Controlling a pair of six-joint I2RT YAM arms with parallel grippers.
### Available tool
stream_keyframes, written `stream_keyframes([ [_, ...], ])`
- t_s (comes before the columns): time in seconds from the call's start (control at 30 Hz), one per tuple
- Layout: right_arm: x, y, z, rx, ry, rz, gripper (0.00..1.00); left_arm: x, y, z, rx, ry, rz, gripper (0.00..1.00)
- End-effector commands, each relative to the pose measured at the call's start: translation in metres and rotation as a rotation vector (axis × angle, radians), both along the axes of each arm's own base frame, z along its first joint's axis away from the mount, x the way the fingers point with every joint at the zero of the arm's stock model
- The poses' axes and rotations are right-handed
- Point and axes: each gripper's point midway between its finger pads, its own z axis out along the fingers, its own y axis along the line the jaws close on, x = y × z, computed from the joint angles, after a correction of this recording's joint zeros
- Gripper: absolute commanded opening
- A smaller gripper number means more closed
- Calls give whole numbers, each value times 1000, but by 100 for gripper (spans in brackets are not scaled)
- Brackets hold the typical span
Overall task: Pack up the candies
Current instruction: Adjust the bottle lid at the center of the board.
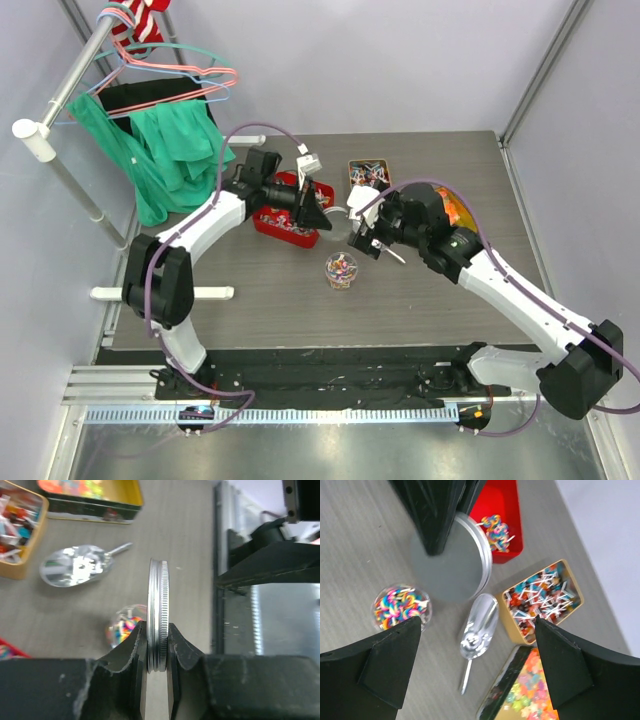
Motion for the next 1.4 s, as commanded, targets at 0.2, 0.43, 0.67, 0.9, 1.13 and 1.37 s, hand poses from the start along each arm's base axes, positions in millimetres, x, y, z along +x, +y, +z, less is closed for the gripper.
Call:
stream_keyframes([
  [0.2,16,22,37,11,-166,-5,100,0,-10,38,-189,326,-48,0],
  [0.43,12,36,35,13,-137,32,100,7,-14,43,-233,377,-41,0],
  [0.67,19,41,30,-13,-156,17,100,7,-16,36,-246,422,-41,0],
  [0.9,20,48,25,-32,-153,24,100,9,-17,35,-257,443,-43,0],
  [1.13,25,52,26,-34,-155,21,98,8,-17,34,-261,442,-50,0],
  [1.37,23,57,29,-30,-148,29,93,10,-18,28,-257,456,-46,0],
])
